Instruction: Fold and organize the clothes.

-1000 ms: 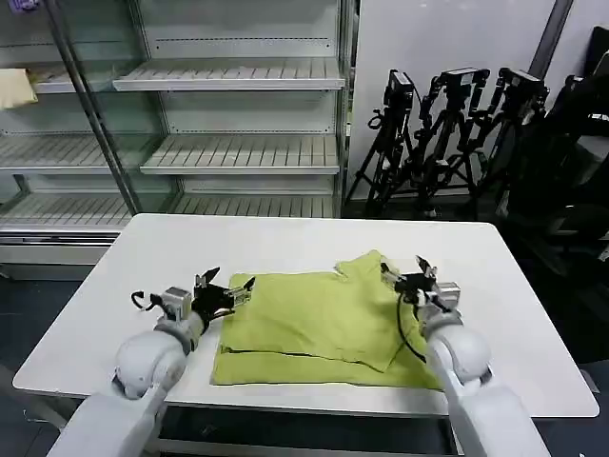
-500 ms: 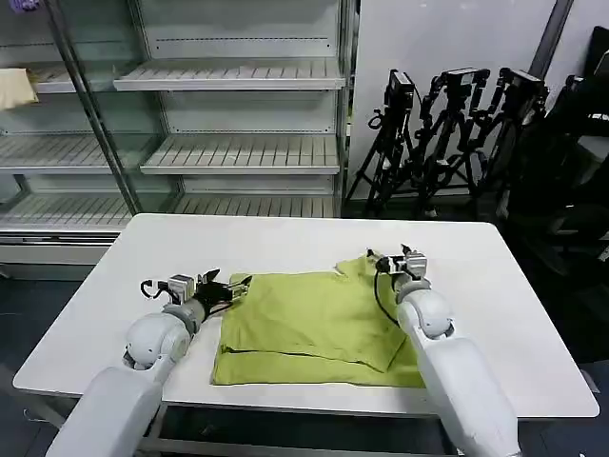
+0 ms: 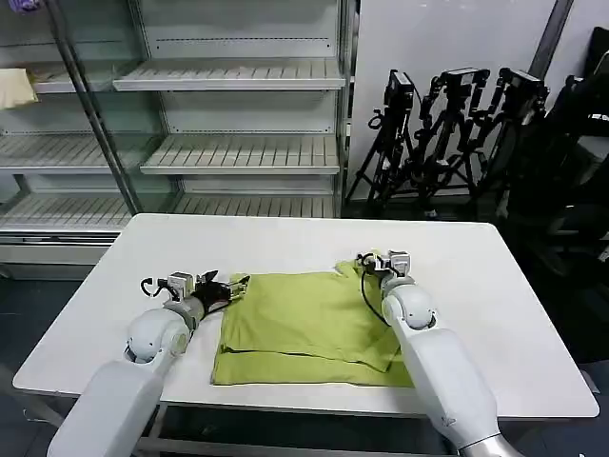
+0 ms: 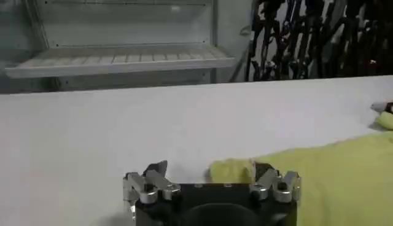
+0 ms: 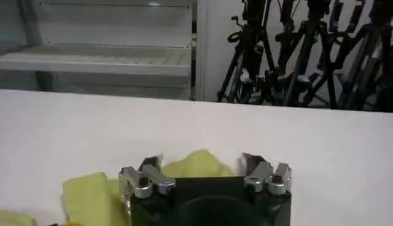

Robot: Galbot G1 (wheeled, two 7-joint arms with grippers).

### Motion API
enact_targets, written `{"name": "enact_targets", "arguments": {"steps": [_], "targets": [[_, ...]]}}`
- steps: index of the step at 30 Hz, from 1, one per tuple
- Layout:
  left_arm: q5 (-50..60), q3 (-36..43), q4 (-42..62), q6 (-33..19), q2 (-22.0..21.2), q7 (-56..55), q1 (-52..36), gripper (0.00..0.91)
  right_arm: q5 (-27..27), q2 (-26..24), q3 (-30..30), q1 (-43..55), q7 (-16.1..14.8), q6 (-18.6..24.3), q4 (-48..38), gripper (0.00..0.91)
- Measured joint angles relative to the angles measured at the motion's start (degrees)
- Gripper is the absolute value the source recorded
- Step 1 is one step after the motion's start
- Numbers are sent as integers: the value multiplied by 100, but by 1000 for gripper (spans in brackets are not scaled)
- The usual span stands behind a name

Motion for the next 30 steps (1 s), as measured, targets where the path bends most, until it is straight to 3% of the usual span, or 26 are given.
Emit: {"name": "enact_targets", "arguments": {"steps": [18,30], "targets": [[-54,-48,52,-11,1,108,-16,10,105,-60,-36,-38,-256,225,57,0],[-218,-305,-314,-41,198,205,181,10,255,-414,152,-532,-430,502,930,0]]}}
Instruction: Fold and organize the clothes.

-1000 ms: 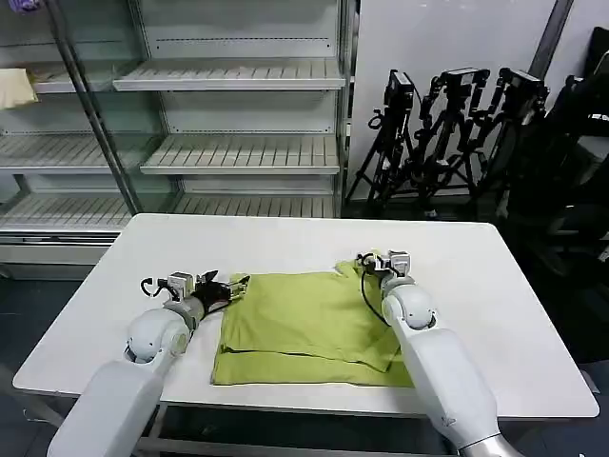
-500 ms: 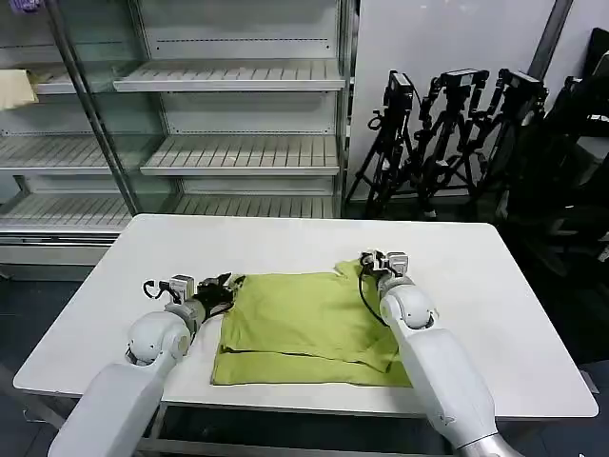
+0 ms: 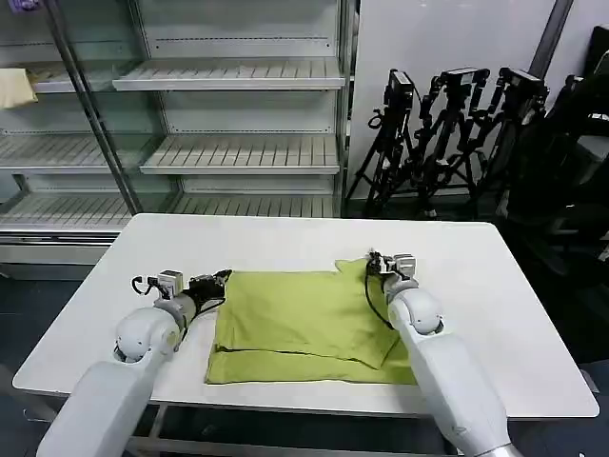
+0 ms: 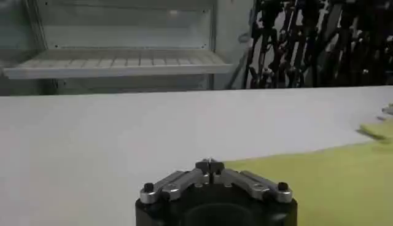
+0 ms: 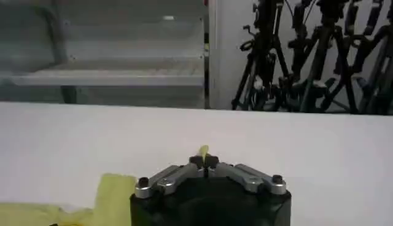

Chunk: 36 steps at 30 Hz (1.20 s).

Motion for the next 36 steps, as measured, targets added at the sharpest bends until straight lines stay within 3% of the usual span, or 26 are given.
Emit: {"name": "enact_targets", "arguments": {"steps": [19,36], "targets": [[-190,-849,-1896,-42,114,-194,1703,10,-126,-551,761,-2156,-84,82,2438,0],[-82,-1160,-2823,-90,38,-381,2884,10,-425,-606,1187,-3435,-127,282,3306,0]]}}
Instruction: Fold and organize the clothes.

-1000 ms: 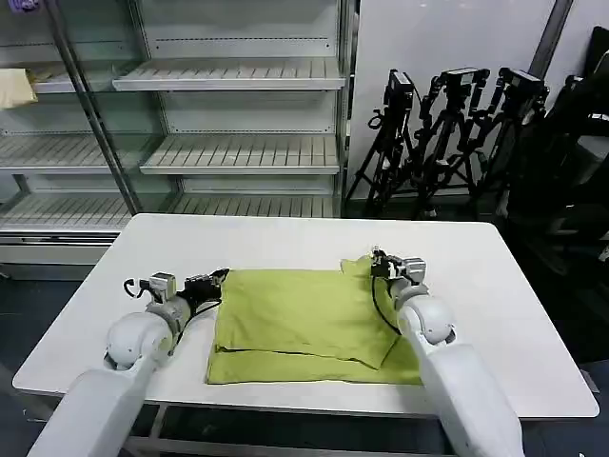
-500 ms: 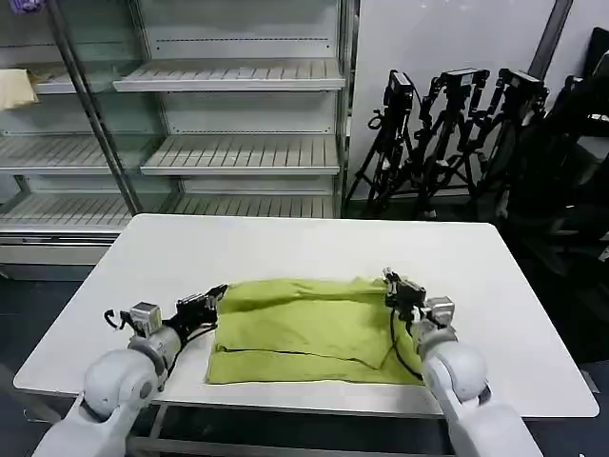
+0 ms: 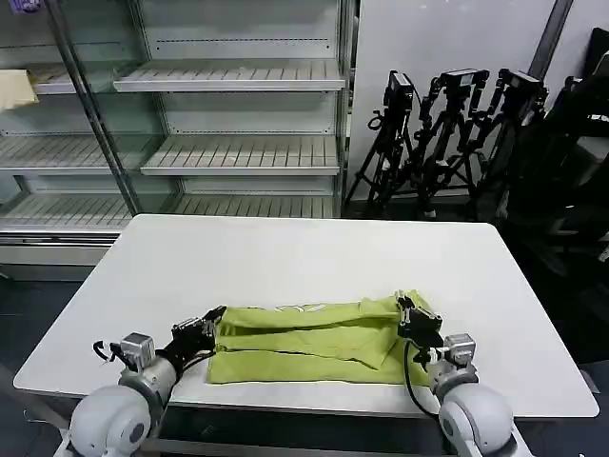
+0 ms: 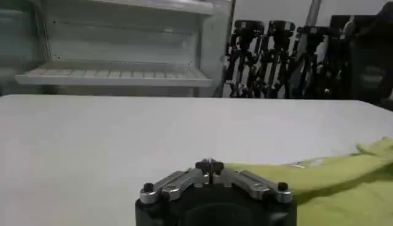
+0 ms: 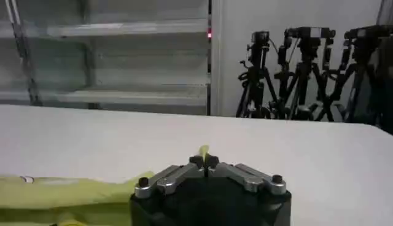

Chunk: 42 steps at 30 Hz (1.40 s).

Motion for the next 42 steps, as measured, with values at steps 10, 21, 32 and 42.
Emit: {"name": "enact_targets", "arguments": {"steps": [10,21,32,42], "targets": [[25,-33,-169,6,31,-34,242,10,-83,-7,143,-348,-34,96,82,0],[49,-139,-210,24,101,-33,325,10,-11,-71,208,-402,-26,103,237,0],[79,-89,-171,38,85,-19,295,907,-101,-86,282,-567,-82,141,313,907],[150,-170,-370,77,56,-148,388,907,-213,-23,448,-753,-178,197,355,907]]}}
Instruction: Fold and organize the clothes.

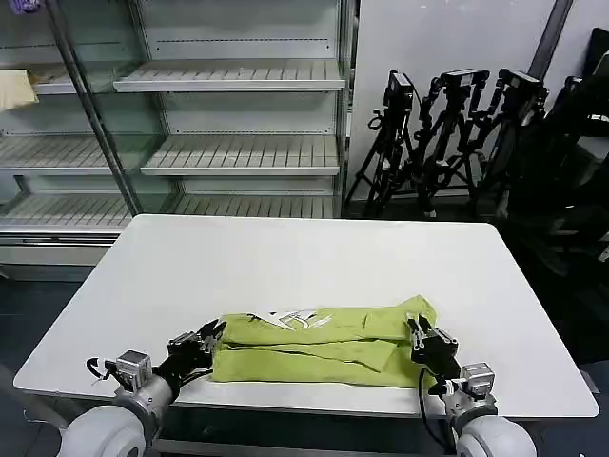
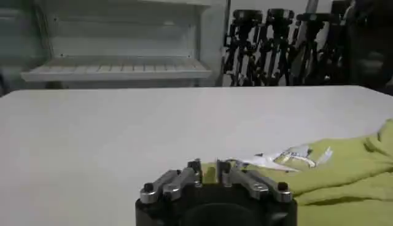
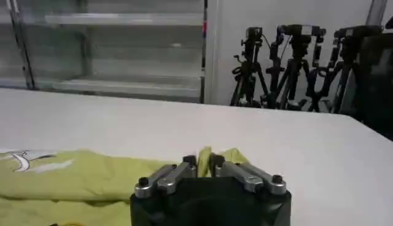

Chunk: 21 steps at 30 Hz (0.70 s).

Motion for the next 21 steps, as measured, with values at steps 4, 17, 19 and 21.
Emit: {"name": "enact_targets", "arguments": {"steps": [4,17,19,21], "targets": [[-172,62,-92,9,-49,-299,18,907,-52,48,154,-147,-9,1,136,907],[-750,700,49,-46,-289,-1658,-29,695,-127,150,651,-637,-30,5,668,907],[-807,787,95,-80,-323,-1772,-56,141,-141,169,687,-670,-10,5,692,907],[-851,883,155,-112,-364,-1862,-88,10,-167,182,709,-700,5,5,708,907]]}}
